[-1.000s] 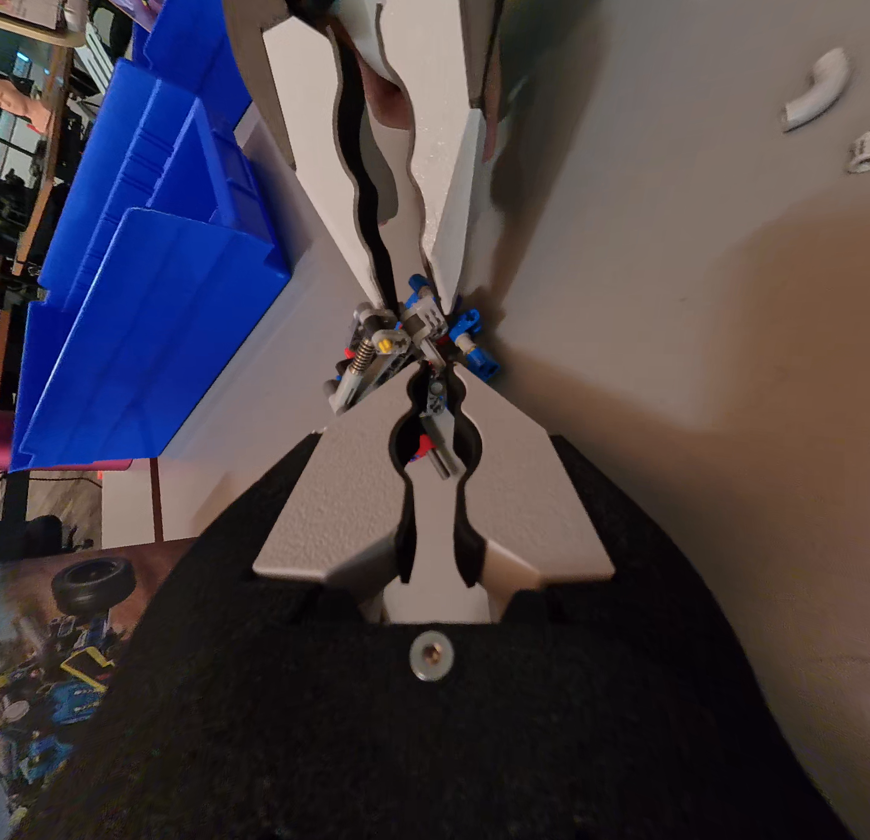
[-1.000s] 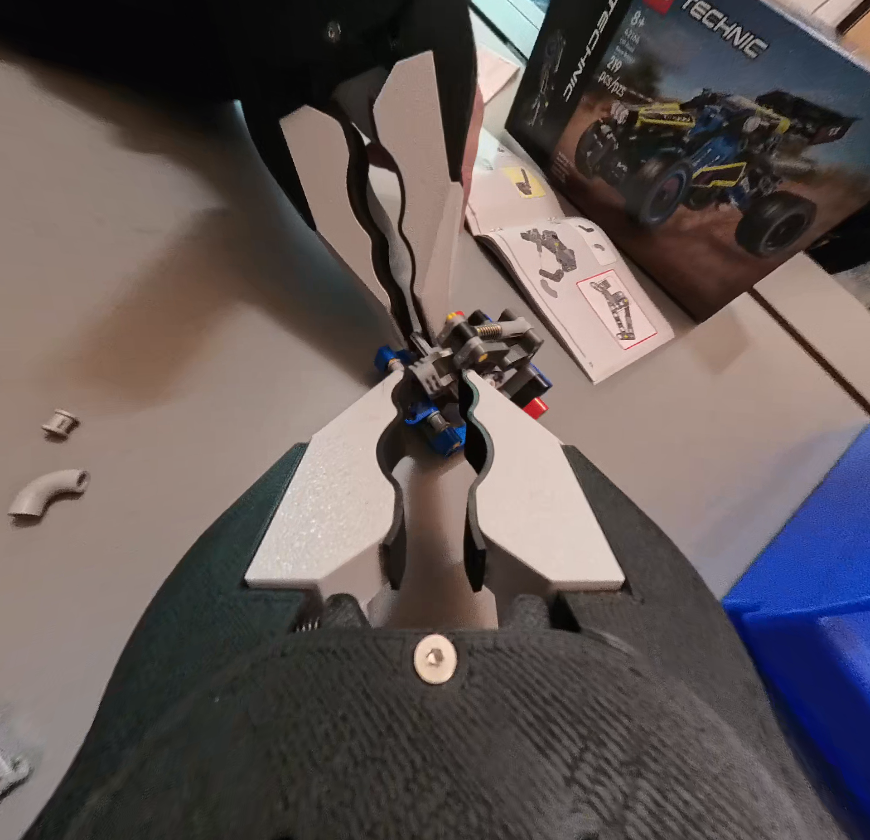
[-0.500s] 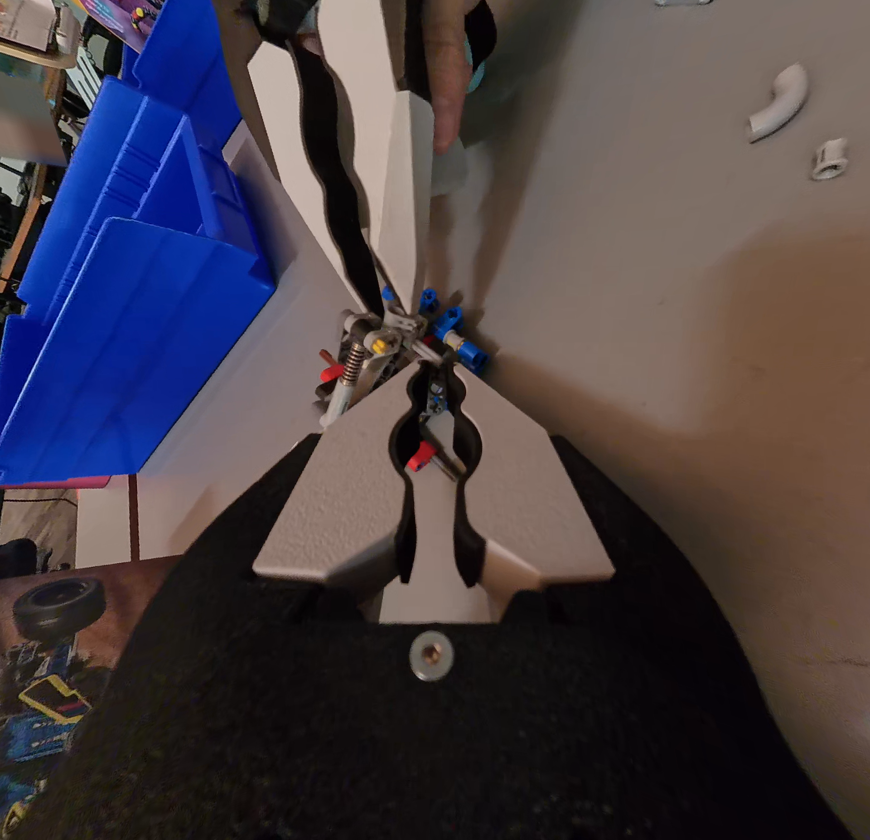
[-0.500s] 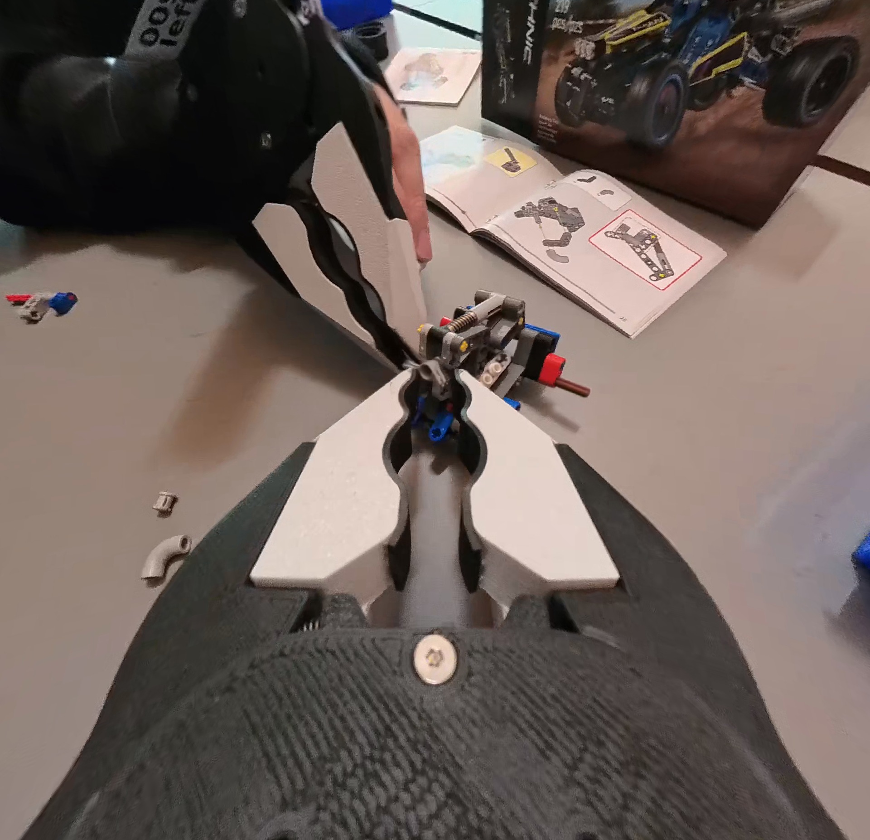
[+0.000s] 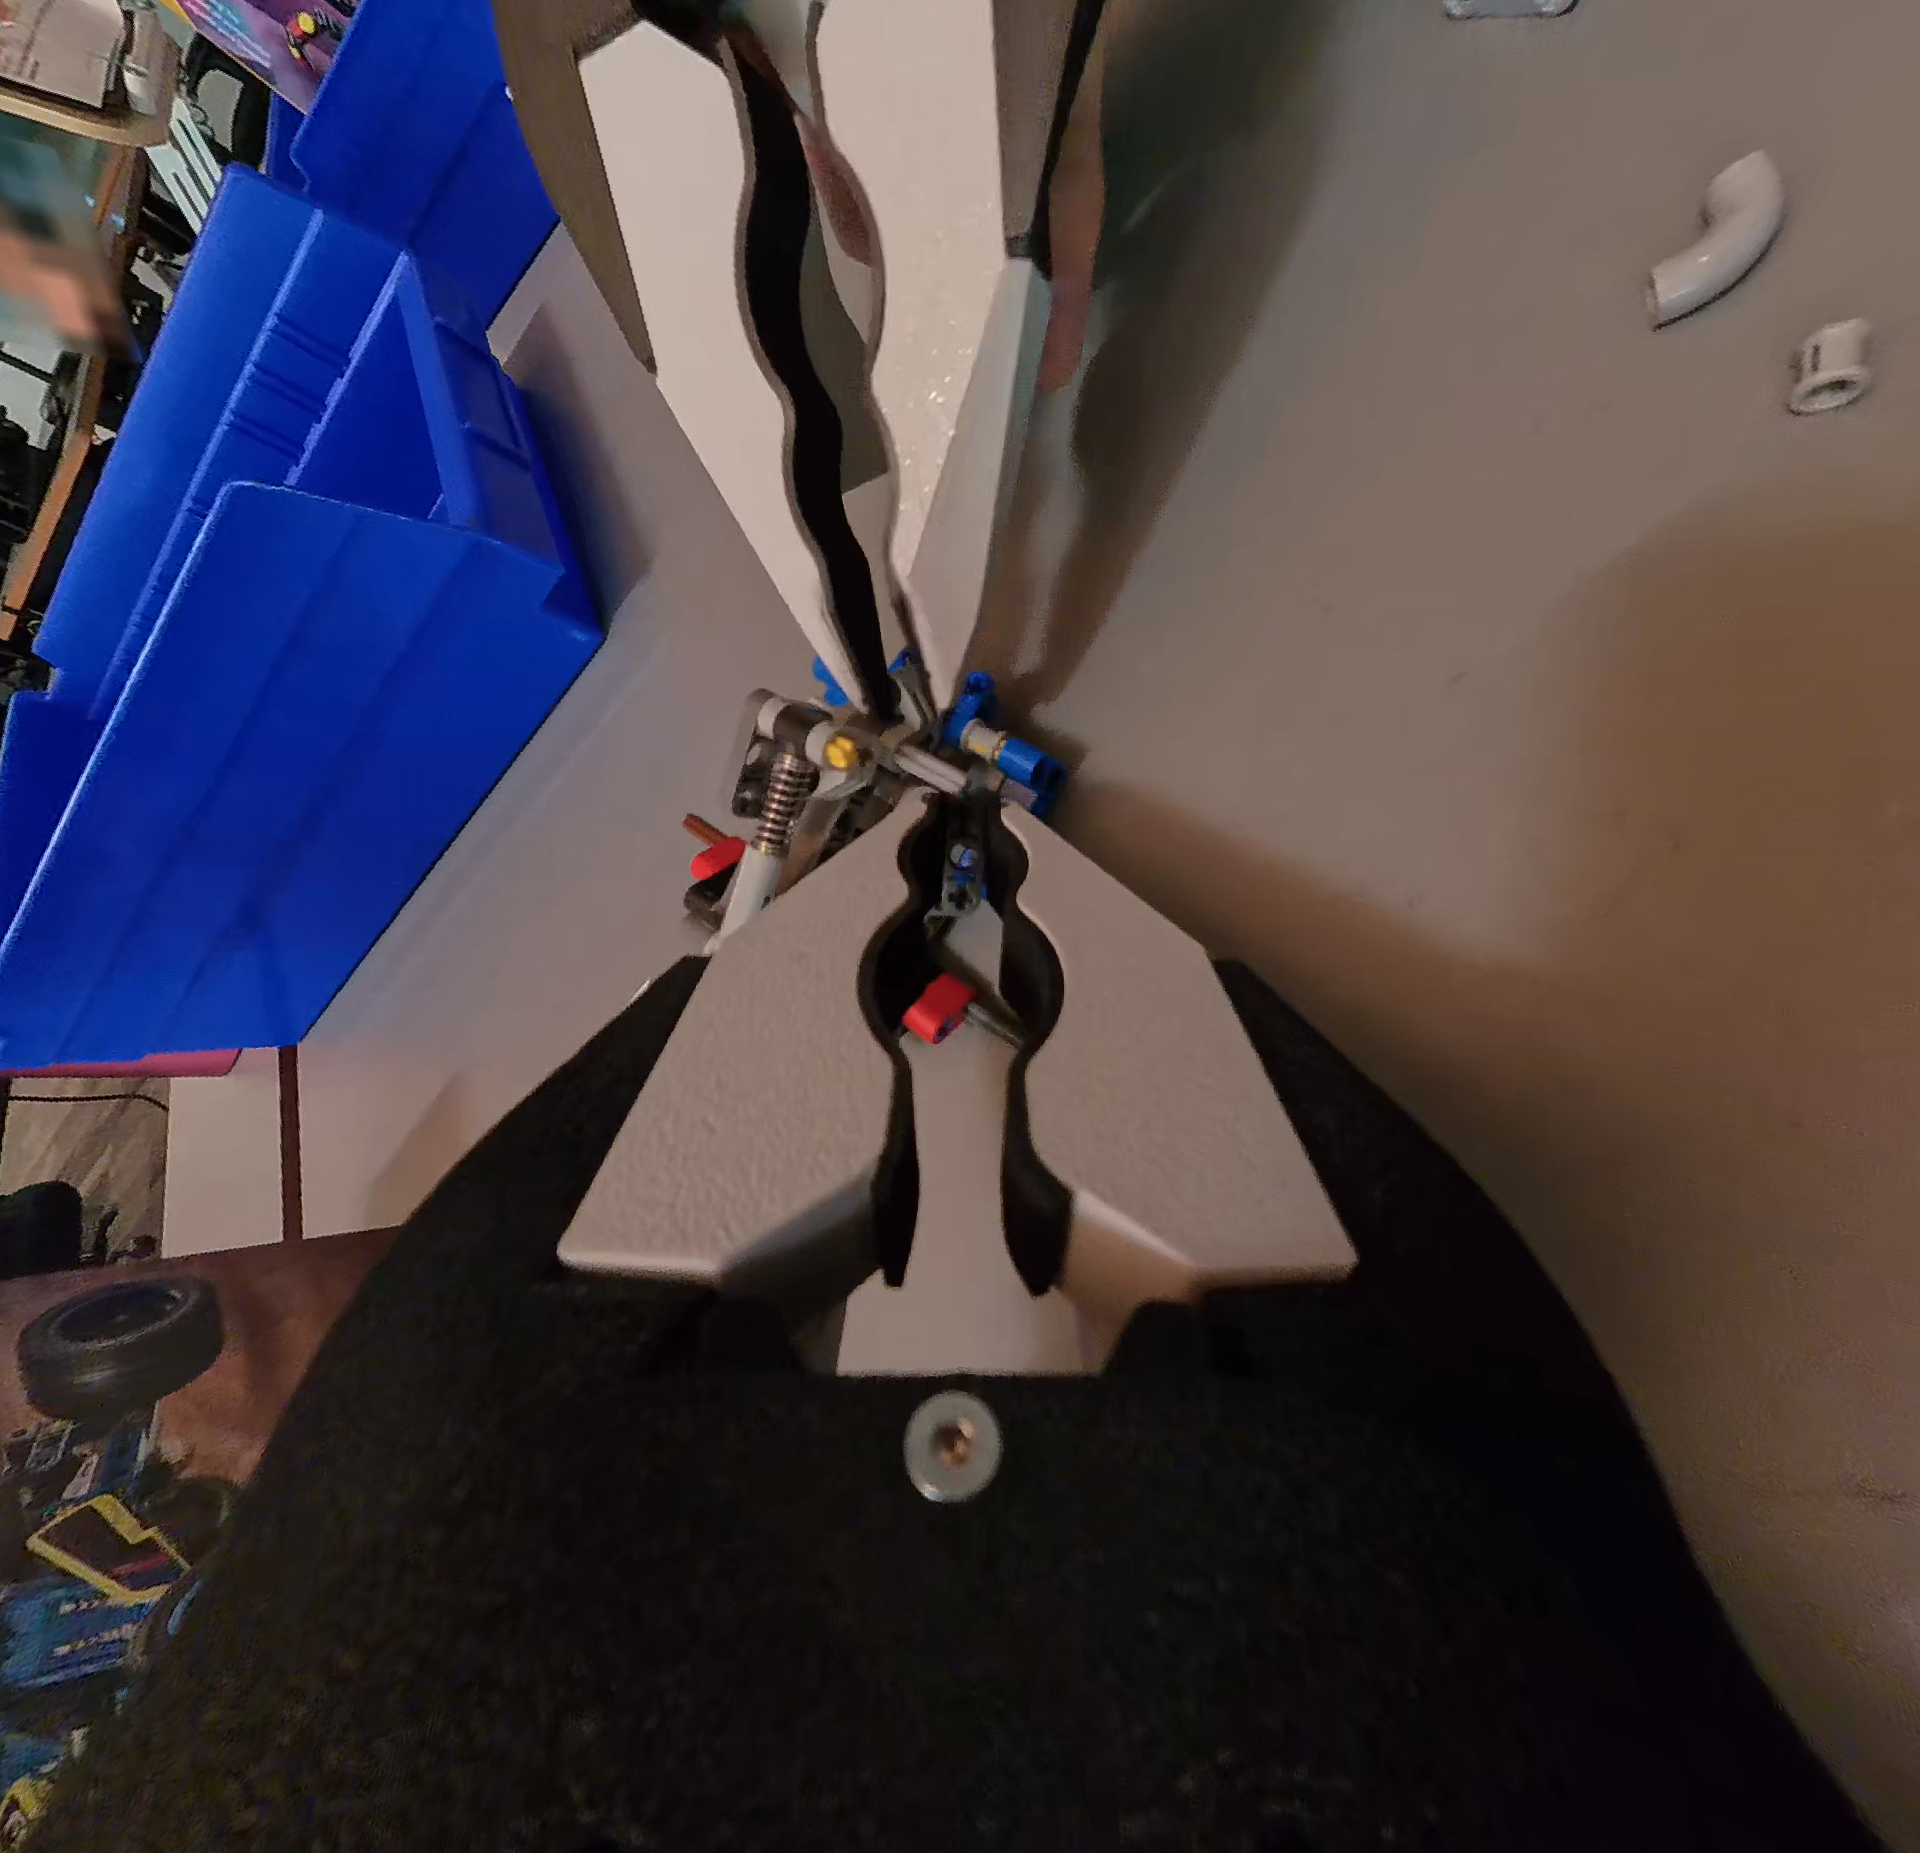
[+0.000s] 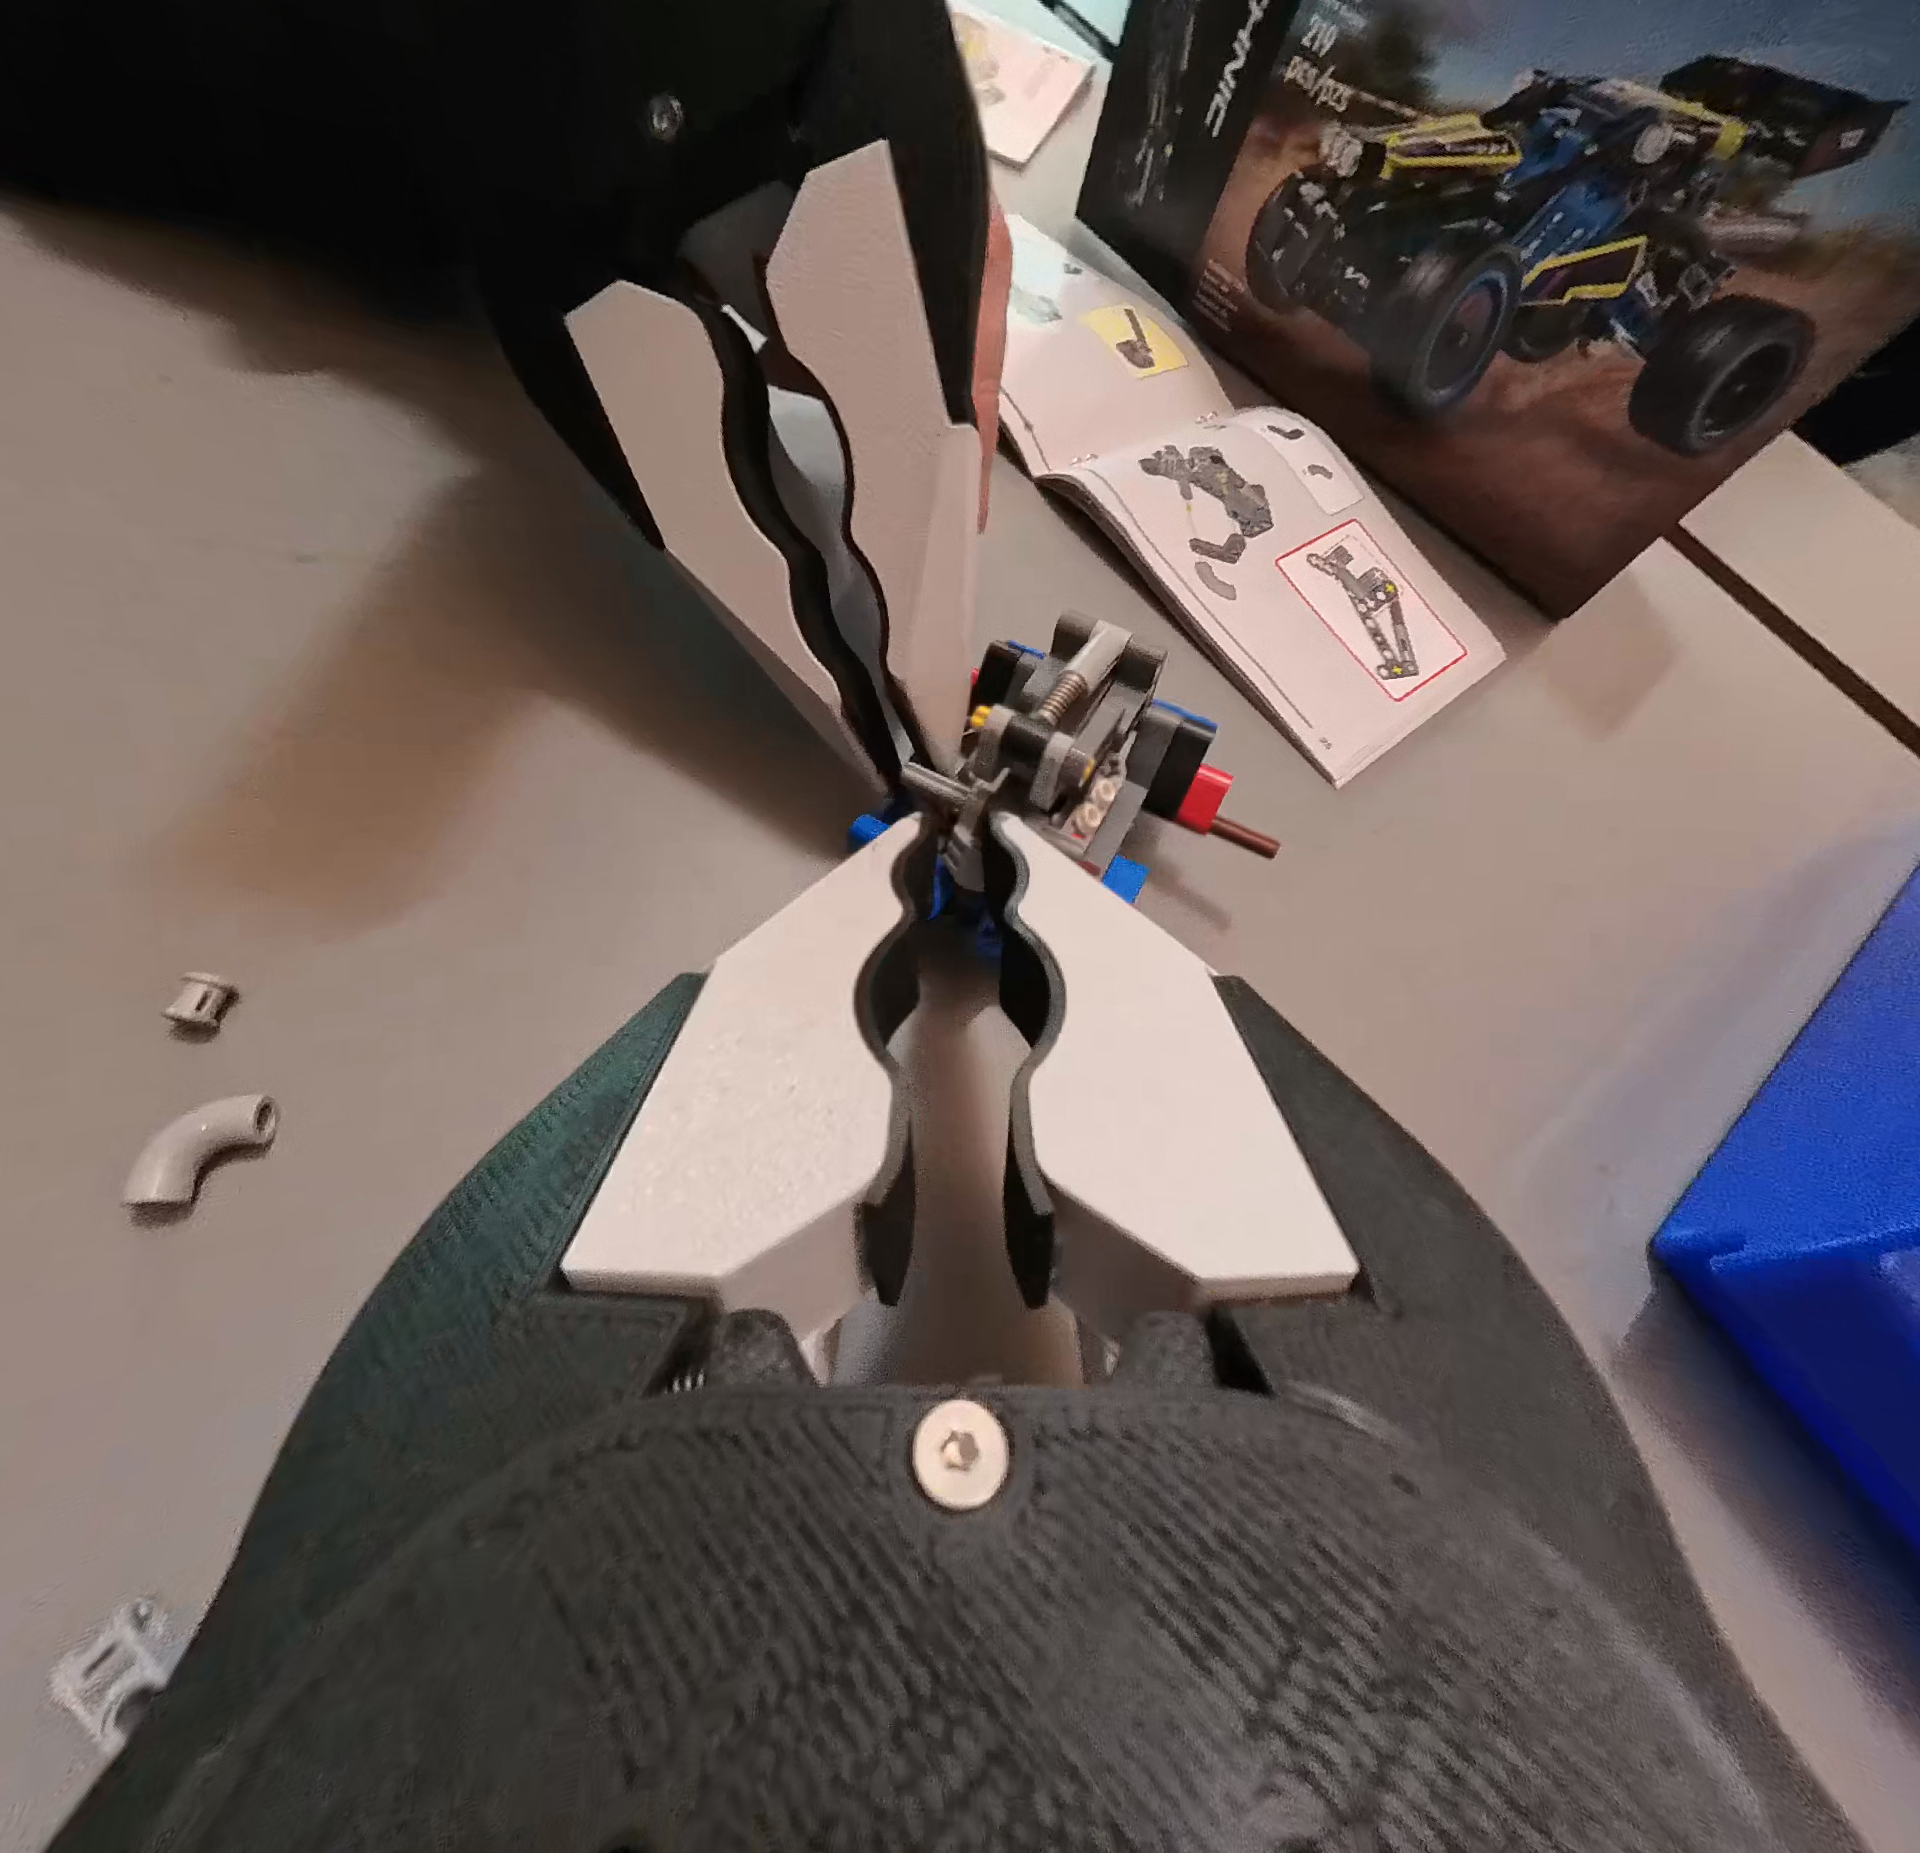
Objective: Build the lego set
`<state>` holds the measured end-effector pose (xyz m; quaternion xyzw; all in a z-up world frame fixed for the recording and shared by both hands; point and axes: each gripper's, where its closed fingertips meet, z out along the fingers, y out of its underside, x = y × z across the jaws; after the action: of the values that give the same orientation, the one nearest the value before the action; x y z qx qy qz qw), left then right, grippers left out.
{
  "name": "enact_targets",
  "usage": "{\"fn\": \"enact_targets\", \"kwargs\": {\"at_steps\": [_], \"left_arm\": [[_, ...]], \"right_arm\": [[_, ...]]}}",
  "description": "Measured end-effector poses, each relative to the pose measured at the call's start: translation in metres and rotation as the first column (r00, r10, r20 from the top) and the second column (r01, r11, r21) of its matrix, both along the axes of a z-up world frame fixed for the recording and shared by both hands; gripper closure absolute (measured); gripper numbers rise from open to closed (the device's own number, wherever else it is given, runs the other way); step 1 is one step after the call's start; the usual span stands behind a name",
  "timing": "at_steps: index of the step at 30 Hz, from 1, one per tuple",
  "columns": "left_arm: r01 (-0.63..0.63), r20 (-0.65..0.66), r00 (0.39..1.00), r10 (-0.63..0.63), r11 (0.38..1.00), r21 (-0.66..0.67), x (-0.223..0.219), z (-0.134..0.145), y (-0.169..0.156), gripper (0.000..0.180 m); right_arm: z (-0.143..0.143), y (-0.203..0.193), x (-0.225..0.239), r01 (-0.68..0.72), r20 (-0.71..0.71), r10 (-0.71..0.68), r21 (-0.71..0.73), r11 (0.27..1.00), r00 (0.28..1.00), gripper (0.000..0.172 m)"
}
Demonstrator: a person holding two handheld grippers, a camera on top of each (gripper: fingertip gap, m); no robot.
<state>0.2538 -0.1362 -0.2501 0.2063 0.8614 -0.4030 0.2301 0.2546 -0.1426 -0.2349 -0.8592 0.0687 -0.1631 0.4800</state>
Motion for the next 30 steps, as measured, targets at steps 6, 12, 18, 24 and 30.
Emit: {"fn": "enact_targets", "kwargs": {"at_steps": [6, 12, 18, 24, 30], "left_arm": [[-0.001, 0.01, 1.0, 0.001, 1.0, 0.0, 0.001, 0.0, 0.001, 0.178], [-0.025, 0.007, 1.0, 0.025, 1.0, -0.009, 0.004, 0.002, 0.0, 0.177], [-0.053, 0.006, 0.999, 0.053, 0.998, -0.016, 0.008, 0.002, 0.0, 0.178], [-0.059, 0.011, 0.998, 0.059, 0.998, 0.0, 0.008, -0.002, -0.001, 0.178], [-0.07, 0.012, 0.997, 0.07, 0.998, 0.006, 0.012, -0.003, 0.002, 0.178]], "right_arm": [[0.007, -0.014, 0.001, -0.034, 0.304, 0.086, -0.171, 0.985, 0.949, 0.153], [0.003, -0.017, 0.012, 0.035, 0.463, 0.123, -0.319, 0.947, 0.878, 0.149], [0.002, -0.021, 0.022, 0.108, 0.561, 0.162, -0.417, 0.902, 0.812, 0.154], [0.001, -0.028, 0.031, 0.151, 0.621, 0.238, -0.507, 0.848, 0.746, 0.158], [-0.003, -0.018, 0.03, 0.155, 0.656, 0.314, -0.554, 0.818, 0.687, 0.158]]}}
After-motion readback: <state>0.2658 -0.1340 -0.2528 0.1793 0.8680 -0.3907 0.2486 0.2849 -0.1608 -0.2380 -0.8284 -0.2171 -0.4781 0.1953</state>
